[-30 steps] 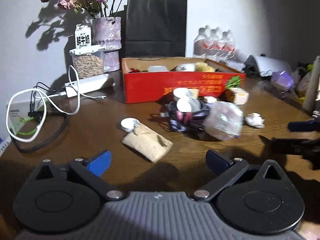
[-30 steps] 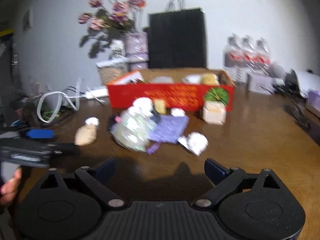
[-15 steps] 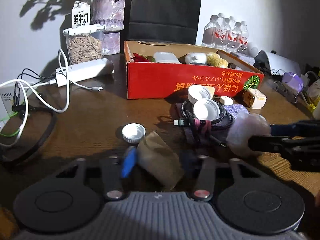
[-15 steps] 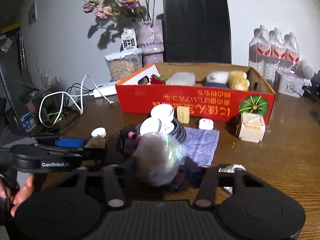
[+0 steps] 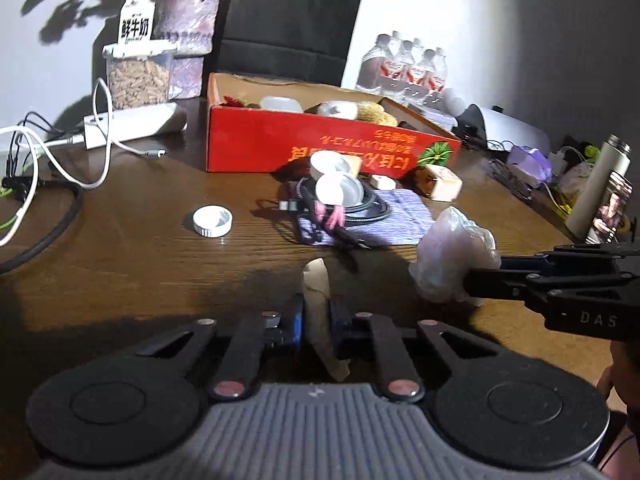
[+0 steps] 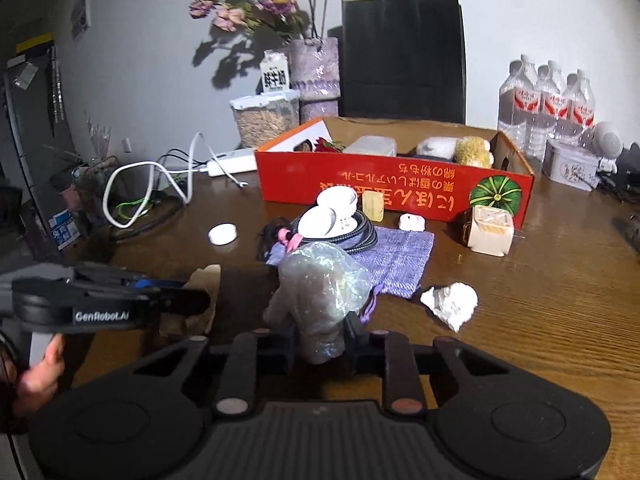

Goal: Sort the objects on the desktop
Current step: 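Grasp the beige cloth pouch with the left tool while the right tool grasps the clear plastic bag, then carry the cloth pouch and plastic bag into the box while both tools release them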

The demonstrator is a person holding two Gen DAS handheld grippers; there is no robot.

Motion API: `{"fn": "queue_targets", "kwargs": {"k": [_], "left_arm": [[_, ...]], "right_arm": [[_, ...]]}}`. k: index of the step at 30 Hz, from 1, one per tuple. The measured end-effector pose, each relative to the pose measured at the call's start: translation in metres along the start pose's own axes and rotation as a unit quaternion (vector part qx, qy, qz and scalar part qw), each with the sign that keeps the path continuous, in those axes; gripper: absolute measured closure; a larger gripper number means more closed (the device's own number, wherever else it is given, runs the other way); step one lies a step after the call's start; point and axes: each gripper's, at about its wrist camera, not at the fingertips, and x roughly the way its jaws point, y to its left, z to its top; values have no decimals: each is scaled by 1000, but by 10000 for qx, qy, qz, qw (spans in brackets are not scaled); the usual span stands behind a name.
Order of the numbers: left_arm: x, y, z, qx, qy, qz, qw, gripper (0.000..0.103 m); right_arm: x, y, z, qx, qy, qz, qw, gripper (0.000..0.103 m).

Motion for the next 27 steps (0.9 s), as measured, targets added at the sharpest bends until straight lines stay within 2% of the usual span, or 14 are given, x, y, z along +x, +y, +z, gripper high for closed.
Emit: {"fn": "queue_targets", "kwargs": {"k": [8, 13, 17, 21, 23, 26, 27], "left_arm": [[-28, -15, 4, 93, -332, -52, 9994, 89], [-31, -4, 29, -135, -519, -300, 9981, 90], [-28, 5, 76, 28, -840, -305, 9960, 90], [-2, 17, 142, 385, -1061, -4, 9936, 90], [24, 29, 182, 372, -909, -38, 9952, 90], [76, 45, 230, 304, -478, -267, 9980, 90], [99, 51, 243, 196, -362, -177, 9990, 90]], "right_arm": [[-49, -17, 7, 359, -605, -28, 9975, 81], [-46, -41, 19, 780, -731, -42, 9943, 81], [-32, -54, 58, 636, -925, -41, 9937, 81], [0, -66, 120, 253, -1071, -221, 9937, 81], [29, -74, 156, 175, -939, -230, 9952, 81], [87, -91, 203, 410, -350, -166, 9984, 81], [113, -98, 217, 506, -202, -163, 9984, 81]]}}
